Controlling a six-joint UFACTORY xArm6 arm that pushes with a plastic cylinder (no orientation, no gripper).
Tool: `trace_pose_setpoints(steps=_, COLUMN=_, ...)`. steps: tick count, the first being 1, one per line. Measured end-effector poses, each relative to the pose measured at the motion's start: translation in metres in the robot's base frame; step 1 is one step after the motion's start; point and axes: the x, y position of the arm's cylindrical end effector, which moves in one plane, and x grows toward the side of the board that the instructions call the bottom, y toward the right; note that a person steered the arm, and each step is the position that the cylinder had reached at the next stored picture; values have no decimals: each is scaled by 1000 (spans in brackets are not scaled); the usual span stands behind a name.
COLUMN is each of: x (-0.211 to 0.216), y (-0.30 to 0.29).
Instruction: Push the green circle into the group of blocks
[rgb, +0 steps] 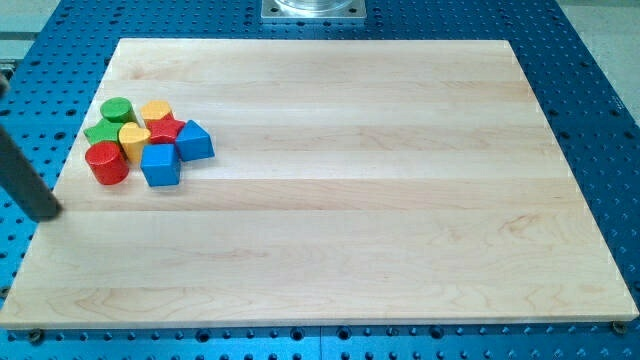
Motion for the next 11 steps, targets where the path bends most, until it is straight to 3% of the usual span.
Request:
trace_pose_setpoints(steps=1, x=-27, y=-4)
trace_pose_setpoints(steps=3, x=-164, y=-4)
trace_pose_setpoints(steps=4, x=-180, y=-4)
trace_pose_setpoints(steps=6, x=-150, y=21)
trace_pose_setpoints(steps=8, x=-157, y=25)
trace_pose_setpoints(steps=10, x=-121, y=49)
trace_pose_setpoints(steps=11, x=-151, y=49)
